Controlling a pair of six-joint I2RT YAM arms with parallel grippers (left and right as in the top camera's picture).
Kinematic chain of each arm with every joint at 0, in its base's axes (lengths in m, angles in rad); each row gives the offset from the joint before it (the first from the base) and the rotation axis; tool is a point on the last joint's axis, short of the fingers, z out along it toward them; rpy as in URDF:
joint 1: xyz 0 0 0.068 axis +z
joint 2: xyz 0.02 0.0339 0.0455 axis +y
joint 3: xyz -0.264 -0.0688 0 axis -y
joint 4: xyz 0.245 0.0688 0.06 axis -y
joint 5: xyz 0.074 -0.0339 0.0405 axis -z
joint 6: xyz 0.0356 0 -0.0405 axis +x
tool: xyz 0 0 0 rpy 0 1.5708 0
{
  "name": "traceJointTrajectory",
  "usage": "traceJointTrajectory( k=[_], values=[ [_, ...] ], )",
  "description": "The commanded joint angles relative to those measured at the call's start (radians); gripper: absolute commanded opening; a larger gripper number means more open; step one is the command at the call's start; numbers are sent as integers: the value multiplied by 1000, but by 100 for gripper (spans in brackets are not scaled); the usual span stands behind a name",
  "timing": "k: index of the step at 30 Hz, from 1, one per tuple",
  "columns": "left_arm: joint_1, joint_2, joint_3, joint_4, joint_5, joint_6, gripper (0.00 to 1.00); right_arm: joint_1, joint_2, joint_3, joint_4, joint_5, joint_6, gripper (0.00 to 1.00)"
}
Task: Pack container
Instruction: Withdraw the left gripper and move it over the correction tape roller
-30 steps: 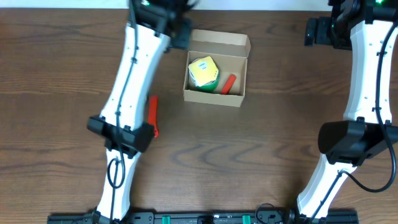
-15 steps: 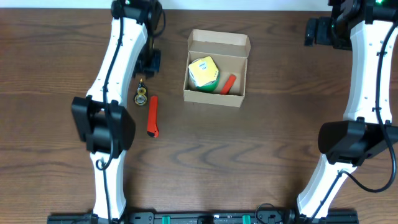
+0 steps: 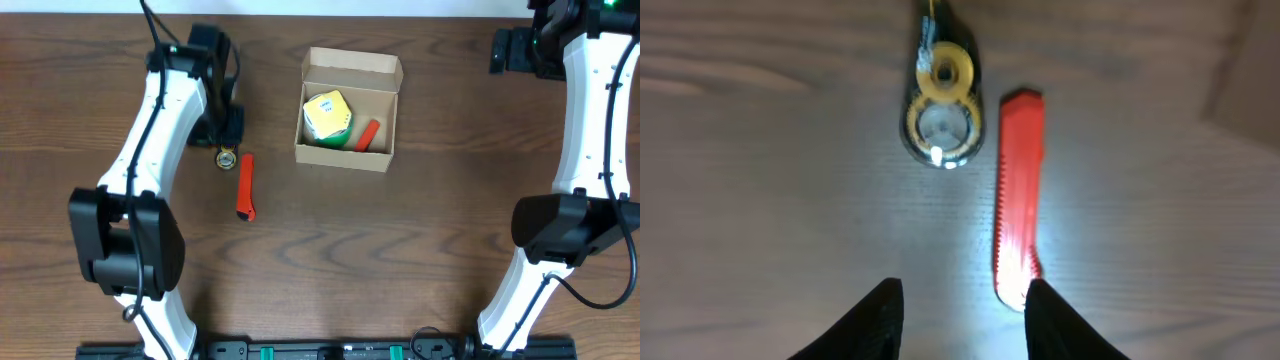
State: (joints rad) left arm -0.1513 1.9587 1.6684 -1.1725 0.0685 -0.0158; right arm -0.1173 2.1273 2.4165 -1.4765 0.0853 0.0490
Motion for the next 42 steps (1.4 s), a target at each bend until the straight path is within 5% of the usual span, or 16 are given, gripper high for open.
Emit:
traceJointTrajectory(
  k=[1, 6, 10, 14, 42],
  values=[
    [7, 12, -89, 55, 40, 48, 42, 3, 6, 0, -1, 0, 10, 99],
    [7, 12, -129, 134, 42, 55, 55, 3, 6, 0, -1, 0, 10, 99],
    [9, 16, -129, 174, 41, 53, 90, 3, 6, 0, -1, 0, 10, 99],
    [9, 16, -129, 229, 41, 53, 97, 3, 6, 0, -1, 0, 10, 99],
    [99, 108, -129, 298, 97, 61, 96, 3, 6, 0, -1, 0, 10, 99]
  ],
)
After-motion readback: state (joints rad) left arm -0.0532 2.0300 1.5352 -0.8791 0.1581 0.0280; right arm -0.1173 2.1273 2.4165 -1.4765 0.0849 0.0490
